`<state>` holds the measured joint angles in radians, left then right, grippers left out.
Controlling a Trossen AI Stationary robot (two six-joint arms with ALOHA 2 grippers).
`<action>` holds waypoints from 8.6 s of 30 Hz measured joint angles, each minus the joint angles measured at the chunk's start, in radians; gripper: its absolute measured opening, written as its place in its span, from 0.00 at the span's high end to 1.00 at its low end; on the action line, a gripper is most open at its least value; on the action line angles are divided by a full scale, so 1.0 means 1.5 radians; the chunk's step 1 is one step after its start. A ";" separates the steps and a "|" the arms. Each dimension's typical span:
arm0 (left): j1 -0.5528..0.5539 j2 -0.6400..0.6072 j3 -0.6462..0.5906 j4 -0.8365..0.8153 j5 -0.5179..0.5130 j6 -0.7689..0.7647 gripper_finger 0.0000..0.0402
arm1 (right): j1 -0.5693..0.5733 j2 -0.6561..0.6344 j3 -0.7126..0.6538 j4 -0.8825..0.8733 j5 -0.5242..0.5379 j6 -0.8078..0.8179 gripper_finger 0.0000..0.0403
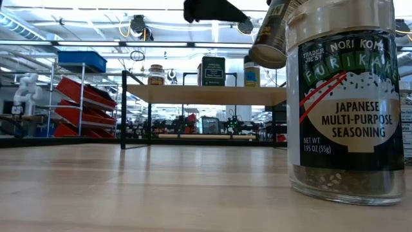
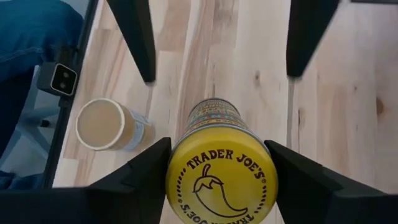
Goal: Shelf spices
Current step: Put the yellow spice bottle on the shelf
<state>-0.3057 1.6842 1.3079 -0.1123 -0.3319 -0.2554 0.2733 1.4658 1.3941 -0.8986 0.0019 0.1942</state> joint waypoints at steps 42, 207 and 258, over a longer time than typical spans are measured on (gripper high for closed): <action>0.036 0.082 0.000 0.096 0.049 0.020 0.12 | -0.003 0.000 0.000 0.059 -0.001 -0.045 0.43; 0.671 -0.259 -0.304 0.157 0.499 0.281 0.40 | -0.060 -0.127 -0.040 0.268 0.257 -0.210 0.26; 0.656 -0.259 -0.303 0.227 0.548 0.333 0.40 | -0.530 0.382 0.550 0.117 -0.385 -0.358 0.16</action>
<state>0.6781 1.2957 0.8536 0.2276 0.4904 0.2440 -0.5209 2.0394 2.2189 -0.7234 -0.5758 -0.3423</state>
